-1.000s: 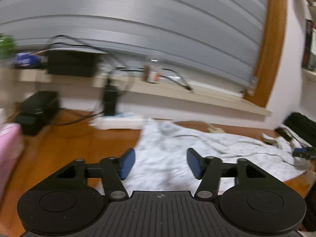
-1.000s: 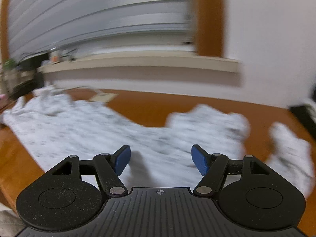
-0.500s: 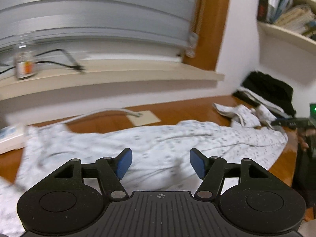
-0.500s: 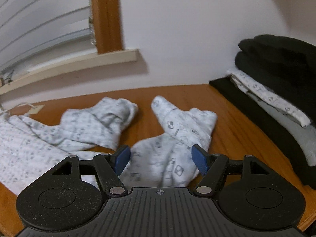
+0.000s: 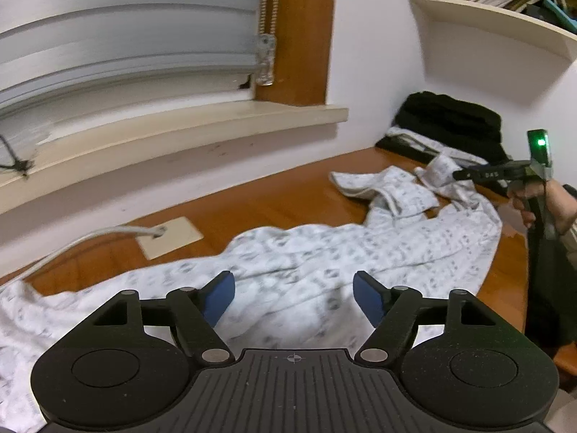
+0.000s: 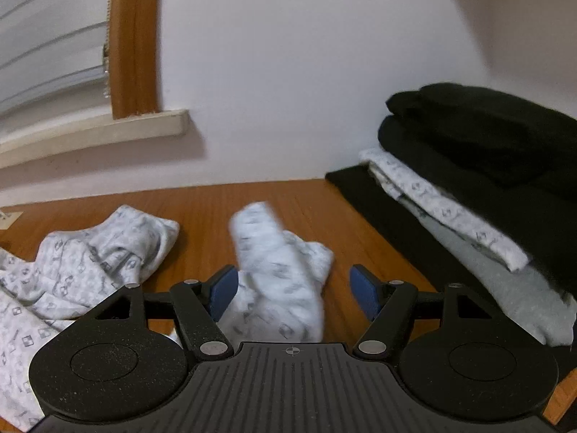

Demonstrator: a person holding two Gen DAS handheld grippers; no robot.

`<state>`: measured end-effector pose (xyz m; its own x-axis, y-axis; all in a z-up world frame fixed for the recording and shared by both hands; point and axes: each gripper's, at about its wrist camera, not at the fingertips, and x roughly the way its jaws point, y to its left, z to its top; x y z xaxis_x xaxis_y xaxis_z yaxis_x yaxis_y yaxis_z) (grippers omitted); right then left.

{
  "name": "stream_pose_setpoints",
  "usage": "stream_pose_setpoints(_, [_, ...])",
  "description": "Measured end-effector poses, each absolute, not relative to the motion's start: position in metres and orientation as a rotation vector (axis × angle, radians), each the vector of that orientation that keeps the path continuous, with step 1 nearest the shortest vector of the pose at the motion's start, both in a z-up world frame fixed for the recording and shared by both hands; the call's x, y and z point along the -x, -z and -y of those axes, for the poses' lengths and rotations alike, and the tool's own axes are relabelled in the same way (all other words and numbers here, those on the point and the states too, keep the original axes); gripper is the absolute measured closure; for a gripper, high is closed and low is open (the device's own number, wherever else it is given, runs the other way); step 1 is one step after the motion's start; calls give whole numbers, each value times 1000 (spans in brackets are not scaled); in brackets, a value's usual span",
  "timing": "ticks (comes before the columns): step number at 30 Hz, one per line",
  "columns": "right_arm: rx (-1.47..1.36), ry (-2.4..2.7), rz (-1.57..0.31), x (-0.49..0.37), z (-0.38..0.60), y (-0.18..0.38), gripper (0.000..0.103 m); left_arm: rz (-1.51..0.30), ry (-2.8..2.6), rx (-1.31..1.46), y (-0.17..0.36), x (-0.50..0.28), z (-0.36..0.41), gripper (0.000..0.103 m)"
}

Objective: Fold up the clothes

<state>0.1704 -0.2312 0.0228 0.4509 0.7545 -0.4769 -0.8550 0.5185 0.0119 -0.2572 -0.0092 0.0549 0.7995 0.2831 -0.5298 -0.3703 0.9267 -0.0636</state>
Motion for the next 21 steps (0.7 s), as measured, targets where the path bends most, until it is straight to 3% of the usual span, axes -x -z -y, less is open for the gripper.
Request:
stream_pose_setpoints(6, [244, -1039, -520, -181, 232, -11, 36, -558, -316, 119, -52, 231, 18, 27])
stream_pose_setpoints(9, [213, -1058, -524, -184, 232, -13, 60, -569, -289, 85, -51, 214, 24, 27])
stream_pose_setpoints(10, [206, -1066, -527, -185, 232, -15, 80, -575, -280, 74, -51, 208, 26, 30])
stream_pose_setpoints(11, [198, -1074, -530, -186, 233, -17, 85, -584, -274, 65, -50, 202, 27, 33])
stream_pose_setpoints(13, [188, -1060, -503, -185, 238, -24, 85, -592, -287, 72, -47, 193, 28, 51])
stream_pose_setpoints(17, [181, -1044, -443, -184, 257, -43, 98, -607, -256, 56, -42, 182, 32, 51])
stream_pose_setpoints(21, [164, -1049, -435, -189, 276, -50, 101, -616, -238, 11, -40, 173, 38, 44])
